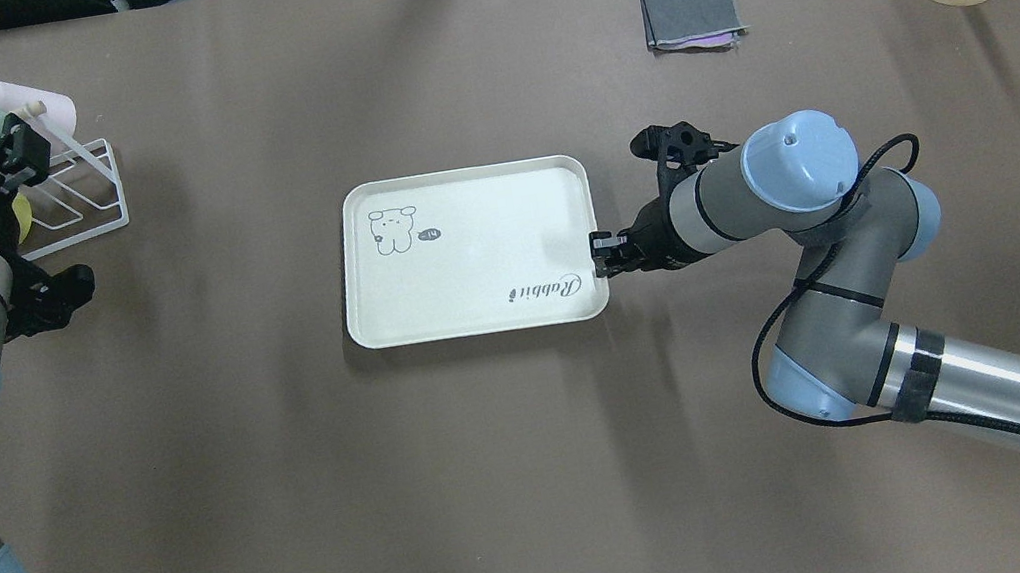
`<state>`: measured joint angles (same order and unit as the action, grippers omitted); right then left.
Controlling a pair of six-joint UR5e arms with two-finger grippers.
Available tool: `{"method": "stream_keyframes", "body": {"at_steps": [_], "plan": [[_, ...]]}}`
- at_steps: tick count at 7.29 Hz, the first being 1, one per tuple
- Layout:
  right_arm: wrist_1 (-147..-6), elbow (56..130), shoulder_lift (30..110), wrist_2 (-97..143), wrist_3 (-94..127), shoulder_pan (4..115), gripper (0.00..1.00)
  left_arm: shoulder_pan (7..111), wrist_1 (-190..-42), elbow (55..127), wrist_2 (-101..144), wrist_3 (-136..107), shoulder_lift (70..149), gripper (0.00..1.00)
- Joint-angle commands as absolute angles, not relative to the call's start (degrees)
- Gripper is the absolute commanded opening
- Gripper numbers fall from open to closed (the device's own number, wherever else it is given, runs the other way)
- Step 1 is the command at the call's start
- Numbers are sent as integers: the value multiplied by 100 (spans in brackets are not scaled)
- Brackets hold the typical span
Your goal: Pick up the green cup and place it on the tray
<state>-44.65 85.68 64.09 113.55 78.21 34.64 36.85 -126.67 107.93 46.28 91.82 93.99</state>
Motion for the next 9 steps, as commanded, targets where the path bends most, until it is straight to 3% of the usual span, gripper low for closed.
{"method": "stream_keyframes", "body": {"at_steps": [1,6,8,9], "plan": [[-4456,8578,6451,11364,7796,3480,0,3700,-13023,10837,5156,7953,9352,78],[-4149,8587,6653,11373,7787,3524,0,3604,-14349,10548,6460,1929,9421,76],[-4148,8569,6653,11364,7796,3507,0,3568,-15436,10023,6932,44,9492,76],[-4148,8561,6662,11356,7805,3481,8,3455,-16112,9541,7248,-1209,9579,75]]}}
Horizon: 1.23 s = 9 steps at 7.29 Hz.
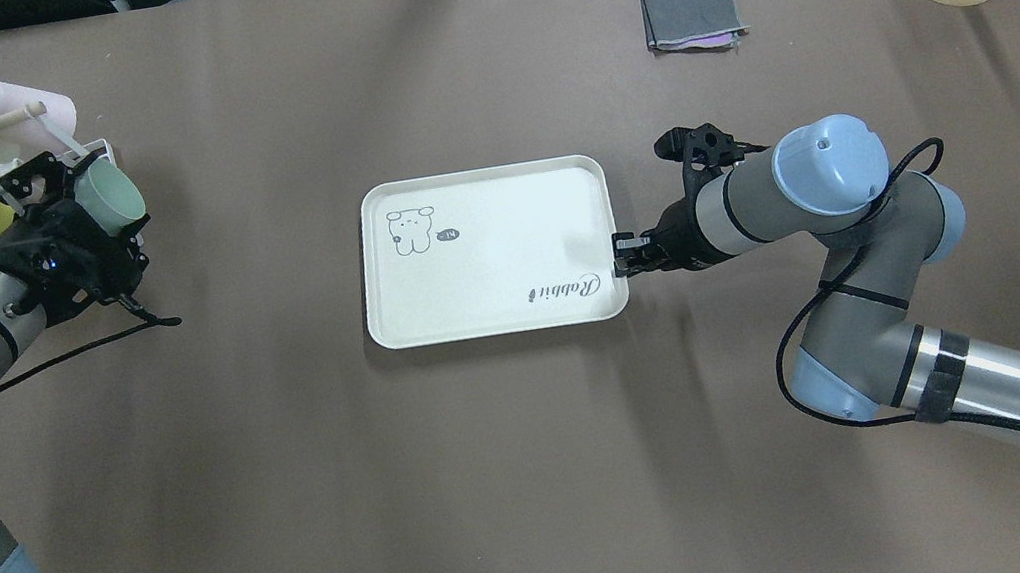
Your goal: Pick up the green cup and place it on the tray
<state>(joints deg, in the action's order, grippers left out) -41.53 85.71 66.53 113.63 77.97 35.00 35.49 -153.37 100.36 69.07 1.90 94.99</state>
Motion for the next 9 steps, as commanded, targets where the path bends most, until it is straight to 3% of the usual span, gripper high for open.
{"method": "stream_keyframes", "body": {"at_steps": [1,2,7,9], "plan": [[-4148,8561,6653,11312,7831,3454,89,3358,-16345,9092,7347,-2013,9937,75],[-4140,8578,6645,11242,7866,3445,100,3244,-16356,8914,7313,-2126,10167,75],[-4227,8893,6880,11320,7866,3778,100,2665,-16269,8851,7277,-3251,11257,69],[-4890,9732,7389,11538,7840,4147,100,2279,-16251,8554,6824,-3672,11573,69]]}}
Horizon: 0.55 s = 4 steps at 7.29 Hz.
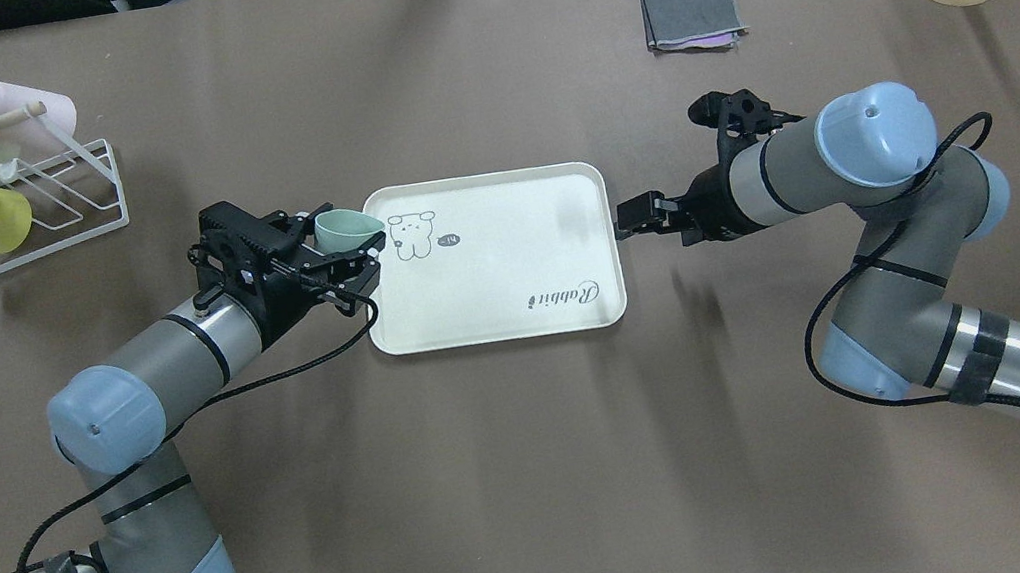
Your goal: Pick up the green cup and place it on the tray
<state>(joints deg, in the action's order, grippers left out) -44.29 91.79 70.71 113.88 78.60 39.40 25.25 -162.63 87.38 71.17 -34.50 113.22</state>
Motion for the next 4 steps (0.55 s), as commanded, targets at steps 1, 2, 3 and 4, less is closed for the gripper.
{"method": "stream_keyframes", "body": {"at_steps": [1,2,3,4], "plan": [[-5600,10339,7574,11827,7796,4427,100,2059,-16242,8413,6551,-3691,11767,69],[-6042,10788,7811,12021,7787,4725,100,2057,-16242,8185,6539,-3691,11995,69],[-6125,11010,8153,12250,7535,5068,100,2057,-16146,8096,6530,-3674,12075,69],[-6143,11082,8409,12374,6923,5411,100,2057,-15876,8095,6530,-3656,12250,69]]}}
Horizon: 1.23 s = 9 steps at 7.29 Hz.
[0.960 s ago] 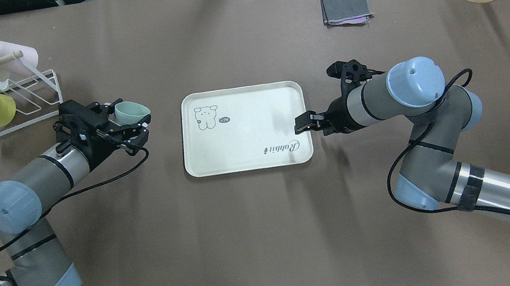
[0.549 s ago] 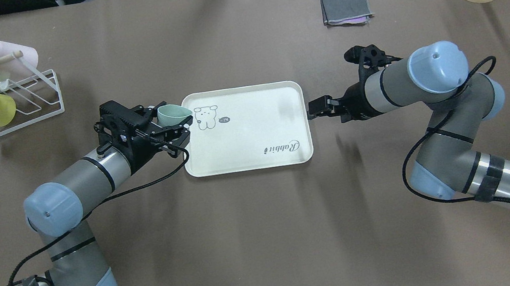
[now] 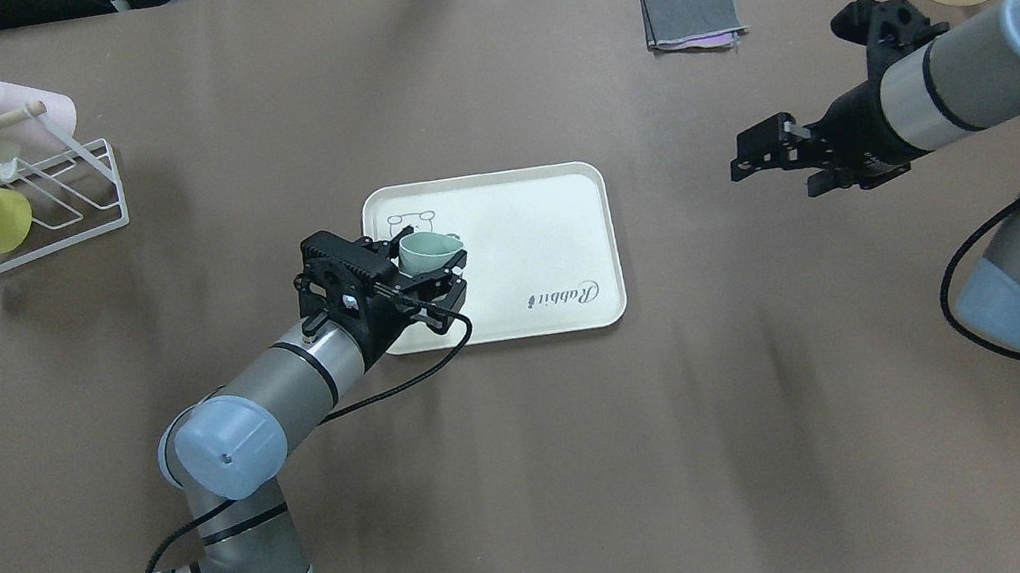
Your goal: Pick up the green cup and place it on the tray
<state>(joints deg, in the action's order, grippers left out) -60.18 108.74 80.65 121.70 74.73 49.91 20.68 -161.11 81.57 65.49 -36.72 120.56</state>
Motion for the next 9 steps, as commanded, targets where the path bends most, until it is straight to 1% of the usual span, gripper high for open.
{"method": "stream_keyframes", "body": {"at_steps": [1,3,4,5,7,8,9], "plan": [[-6152,11109,8637,12479,6151,5762,100,2074,-15577,8095,6530,-3656,12435,69],[-6571,11493,9357,12586,4256,6360,100,2249,-15259,8051,6521,-3665,12559,69],[-7105,11705,9560,12603,3123,6668,100,2293,-15206,7929,6521,-3665,12647,69],[-7650,11733,9597,12630,2137,7036,100,2294,-15205,7658,6469,-3674,12813,69],[-9036,11655,9545,12639,-25,7740,100,2285,-15205,7314,6284,-3683,13024,69],[-9322,11559,9519,12630,-418,7943,100,2285,-15205,7165,6258,-3683,13121,69],[-9316,11323,9606,12708,-439,8172,100,2285,-15205,7015,6206,-3683,13200,69]]}}
